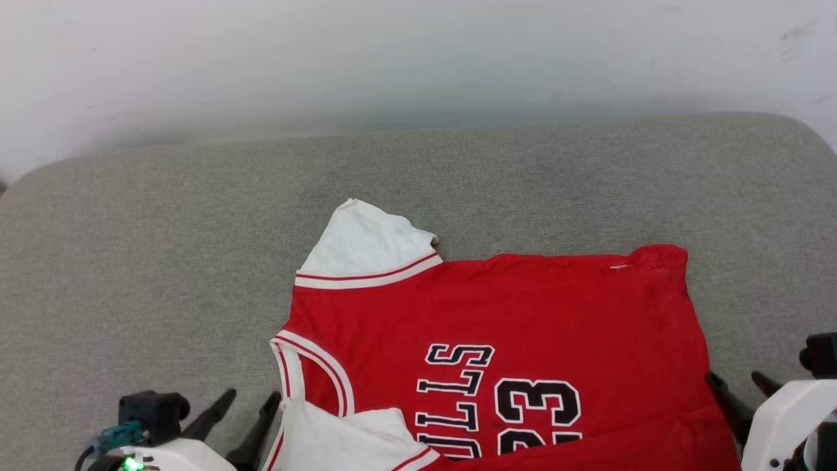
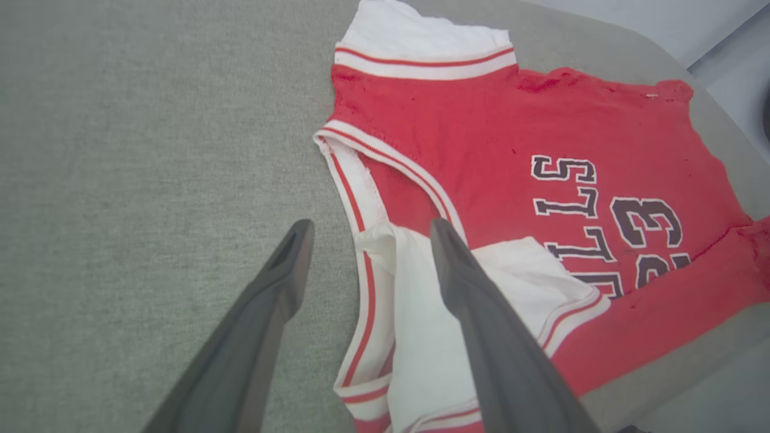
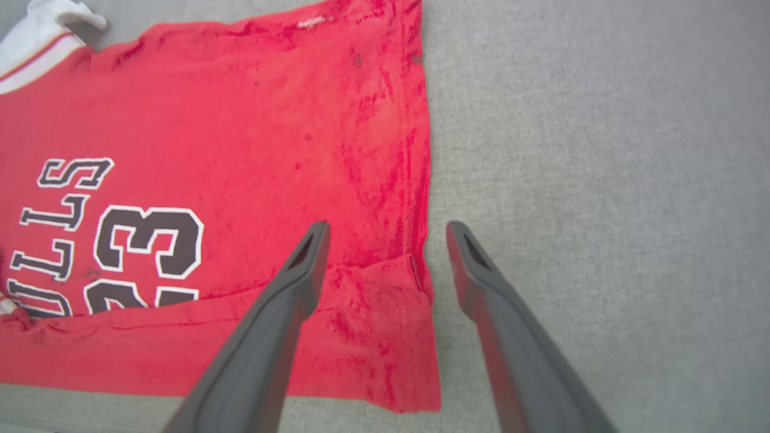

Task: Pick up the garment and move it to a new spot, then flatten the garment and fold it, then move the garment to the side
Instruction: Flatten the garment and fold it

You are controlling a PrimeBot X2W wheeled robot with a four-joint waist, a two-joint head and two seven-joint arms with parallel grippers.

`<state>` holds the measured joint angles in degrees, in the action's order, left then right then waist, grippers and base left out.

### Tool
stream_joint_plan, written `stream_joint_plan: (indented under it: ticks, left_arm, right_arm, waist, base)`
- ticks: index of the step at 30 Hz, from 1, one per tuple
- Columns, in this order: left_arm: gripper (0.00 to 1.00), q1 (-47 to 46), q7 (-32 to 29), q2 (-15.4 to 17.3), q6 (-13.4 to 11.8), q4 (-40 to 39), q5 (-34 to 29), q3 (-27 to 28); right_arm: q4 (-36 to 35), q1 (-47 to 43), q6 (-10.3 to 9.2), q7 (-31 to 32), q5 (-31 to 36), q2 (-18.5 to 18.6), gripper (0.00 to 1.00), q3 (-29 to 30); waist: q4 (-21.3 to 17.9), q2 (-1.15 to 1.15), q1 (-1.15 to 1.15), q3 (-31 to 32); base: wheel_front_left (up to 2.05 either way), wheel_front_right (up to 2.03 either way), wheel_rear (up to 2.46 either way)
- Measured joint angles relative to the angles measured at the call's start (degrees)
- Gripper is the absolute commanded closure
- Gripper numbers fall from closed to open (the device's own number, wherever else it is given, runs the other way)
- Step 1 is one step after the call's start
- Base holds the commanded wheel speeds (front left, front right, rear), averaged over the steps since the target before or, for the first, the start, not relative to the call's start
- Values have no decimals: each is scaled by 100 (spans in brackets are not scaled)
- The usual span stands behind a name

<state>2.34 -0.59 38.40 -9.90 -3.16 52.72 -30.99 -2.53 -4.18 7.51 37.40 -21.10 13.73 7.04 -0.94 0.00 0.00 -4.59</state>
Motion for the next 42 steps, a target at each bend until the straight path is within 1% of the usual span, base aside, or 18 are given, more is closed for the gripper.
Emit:
stream_joint_plan:
  ticks: [6, 8, 14, 17, 21, 23, 24, 25, 27, 30, 32, 33, 35, 37, 39, 41, 42]
  left_arm:
    - [0, -294, 1165, -118, -1, -207, -521, 372]
    - [0, -360, 1391, -223, -77, -244, -676, 527]
    - [0, -403, 1548, -556, -171, -319, -1308, 846]
    - [0, -429, 1549, -860, -156, -386, -1691, 1099]
    - [0, -450, 1557, -1266, 38, -390, -2106, 1393]
    - [0, -525, 1559, -1390, 180, -338, -2236, 1516]
    - [0, -582, 1564, -1414, 264, -300, -2312, 1544]
    - [0, -754, 1564, -1404, 448, -172, -2431, 1555]
    - [0, -1044, 1562, -1305, 641, -19, -2498, 1517]
    - [0, -1673, 1276, -1073, 913, 189, -2515, 1488]
    - [0, -2145, 945, -987, 1110, 358, -2361, 1485]
    - [0, -2370, 725, -870, 1218, 460, -2380, 1437]
    - [0, -2834, 221, -636, 1404, 708, -2352, 1341]
    - [0, -3294, -383, -481, 1538, 991, -2134, 1279]
    - [0, -3669, -1079, -307, 1616, 1271, -1906, 1155]
    - [0, -4035, -1592, -286, 1648, 1514, -1568, 1190]
    - [0, -4211, -1918, -226, 1656, 1616, -1479, 1123]
  right_arm:
    - [-397, 264, -1, -1014, -102, 40, 0, -69]
    - [-476, 315, -1, -1435, -68, 41, 0, -82]
    - [-620, 369, -1, -2705, 9, -27, 0, -190]
    - [-605, 369, -1, -3192, 48, -122, 0, -199]
    - [-516, 366, -1, -3561, 118, -247, 0, -307]
    - [-477, 370, -1, -3687, 136, -303, 0, -353]
    - [-461, 375, -1, -3729, 136, -316, 0, -389]
    - [-433, 442, -1, -3819, 135, -350, 0, -413]
    - [-424, 510, -1, -3895, 136, -375, 0, -430]
    - [-413, 598, -1, -3942, 178, -412, 0, -500]
    - [-410, 667, -1, -3979, 201, -456, 0, -535]
    - [-403, 707, -1, -3995, 212, -483, 0, -563]
    - [-374, 775, -1, -4044, 245, -535, 0, -628]
    - [-324, 867, -1, -4097, 252, -582, 0, -709]
    - [-279, 944, -1, -4161, 269, -627, 0, -747]
    - [-220, 999, -1, -4239, 268, -687, 0, -770]
    - [-174, 1024, -1, -4273, 269, -722, 0, -781]
  waist:
    - [-29, 0, 0, 108]
    - [-36, 0, 0, 133]
    - [-56, 0, 0, 153]
    - [-64, 0, 0, 124]
    - [-112, 0, 0, 53]
    - [-145, 0, 0, -3]
    - [-166, 0, 0, -38]
    - [-215, 0, 0, -124]
    - [-266, 0, 0, -241]
    - [-358, 0, 0, -452]
    - [-429, 0, 0, -613]
    - [-470, 0, 0, -694]
    - [-568, 0, 0, -858]
    - [-681, 0, 0, -1018]
    - [-808, 0, 0, -1167]
    - [-941, 0, 1, -1310]
    - [-1017, 0, 1, -1376]
  base:
    - [0, 0, 0]
    - [0, 0, 0]
    - [0, 0, 0]
    - [0, 0, 0]
    - [0, 0, 0]
    - [0, 0, 0]
    - [0, 0, 0]
    - [0, 0, 0]
    - [0, 0, 0]
    - [0, 0, 0]
    - [0, 0, 0]
    - [0, 0, 0]
    - [0, 0, 0]
    - [0, 0, 0]
    - [0, 0, 0]
    - [0, 0, 0]
    - [0, 0, 0]
